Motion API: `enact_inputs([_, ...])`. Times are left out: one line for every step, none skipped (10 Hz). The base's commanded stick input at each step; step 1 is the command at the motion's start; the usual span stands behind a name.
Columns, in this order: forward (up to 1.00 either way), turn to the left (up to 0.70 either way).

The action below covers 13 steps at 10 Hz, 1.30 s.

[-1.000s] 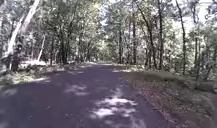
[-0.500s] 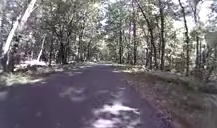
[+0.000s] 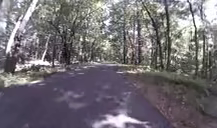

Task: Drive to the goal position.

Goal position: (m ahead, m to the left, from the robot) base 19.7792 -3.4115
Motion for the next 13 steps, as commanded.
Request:
enact_inputs([0.45, 0.00])
enact_inputs([0.45, 0.00])
enact_inputs([0.45, 0.00])
enact_inputs([0.45, 0.00])
enact_inputs([0.45, 0.00])
enact_inputs([0.45, 0.00])
enact_inputs([0.45, 0.00])
enact_inputs([0.45, 0.00])
enact_inputs([0.45, 0.00])
enact_inputs([0.45, 0.00])
enact_inputs([0.45, 0.00])
enact_inputs([0.45, 0.00])
enact_inputs([0.45, 0.00])
